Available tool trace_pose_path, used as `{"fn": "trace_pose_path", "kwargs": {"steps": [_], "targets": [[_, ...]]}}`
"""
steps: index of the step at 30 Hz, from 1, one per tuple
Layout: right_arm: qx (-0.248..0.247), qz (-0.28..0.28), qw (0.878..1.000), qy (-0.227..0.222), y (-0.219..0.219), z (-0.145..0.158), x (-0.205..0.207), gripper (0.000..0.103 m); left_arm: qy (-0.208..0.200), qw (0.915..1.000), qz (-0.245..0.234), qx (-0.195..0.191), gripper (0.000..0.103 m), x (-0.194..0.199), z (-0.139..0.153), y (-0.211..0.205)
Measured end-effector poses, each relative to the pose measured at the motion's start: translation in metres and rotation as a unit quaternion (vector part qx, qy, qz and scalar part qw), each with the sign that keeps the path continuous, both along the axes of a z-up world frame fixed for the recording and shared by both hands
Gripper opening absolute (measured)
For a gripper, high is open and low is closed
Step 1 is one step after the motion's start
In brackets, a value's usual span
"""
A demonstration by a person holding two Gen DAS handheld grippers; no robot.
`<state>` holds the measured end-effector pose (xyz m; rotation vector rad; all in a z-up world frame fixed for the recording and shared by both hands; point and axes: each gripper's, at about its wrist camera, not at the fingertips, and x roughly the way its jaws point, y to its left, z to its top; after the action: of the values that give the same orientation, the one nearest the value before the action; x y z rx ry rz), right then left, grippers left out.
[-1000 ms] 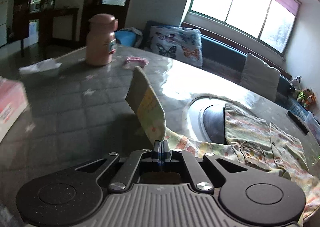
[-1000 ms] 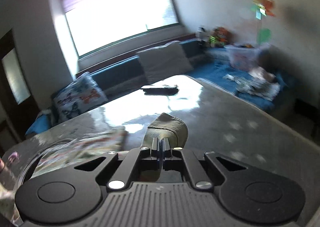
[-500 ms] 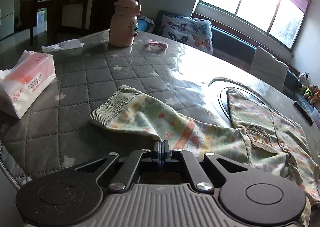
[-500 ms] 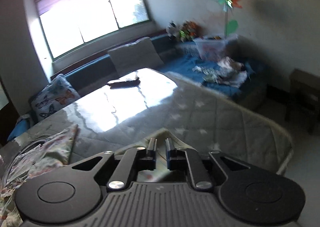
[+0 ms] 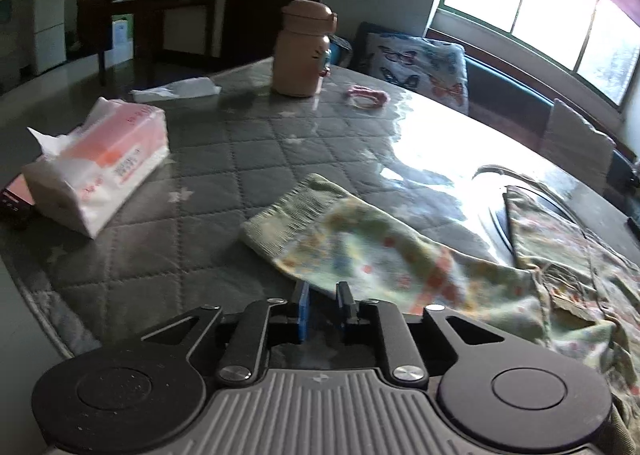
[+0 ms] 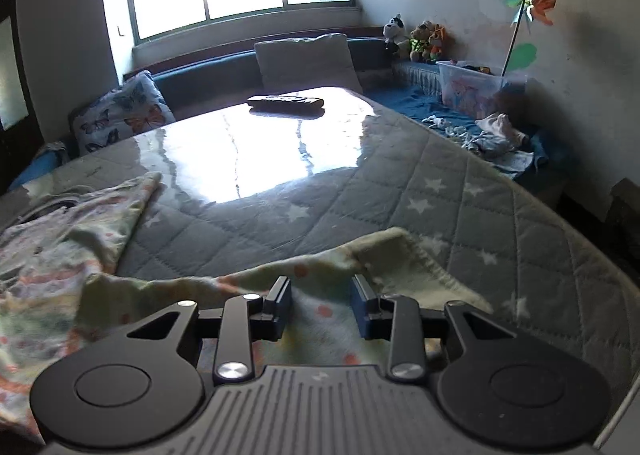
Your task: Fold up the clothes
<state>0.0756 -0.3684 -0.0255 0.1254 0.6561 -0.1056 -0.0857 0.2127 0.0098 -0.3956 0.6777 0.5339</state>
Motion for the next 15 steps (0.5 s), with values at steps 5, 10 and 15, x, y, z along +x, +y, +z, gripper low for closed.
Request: {"fn": "trace_pose_path", "kwargs": {"steps": [5,10,15], "targets": [[-0.019,0.006,1.000,0.003,-0.002,-0.001,0.020,0.033,-0.006,0.9999,0.000,0.013,0.028,0.004,0.007,0.003],[-0.025,0.011,1.000,0.002,0.001,-0.003,0.029,0.035,0.002,0.9995,-0.019,0.027,0.028,0.021,0.008,0.005],[-0.030,0.017,0.999,0.002,0.003,-0.003,0.034,0.038,0.022,0.9985,-0.049,0.013,0.028,0.047,-0.005,0.014]]}}
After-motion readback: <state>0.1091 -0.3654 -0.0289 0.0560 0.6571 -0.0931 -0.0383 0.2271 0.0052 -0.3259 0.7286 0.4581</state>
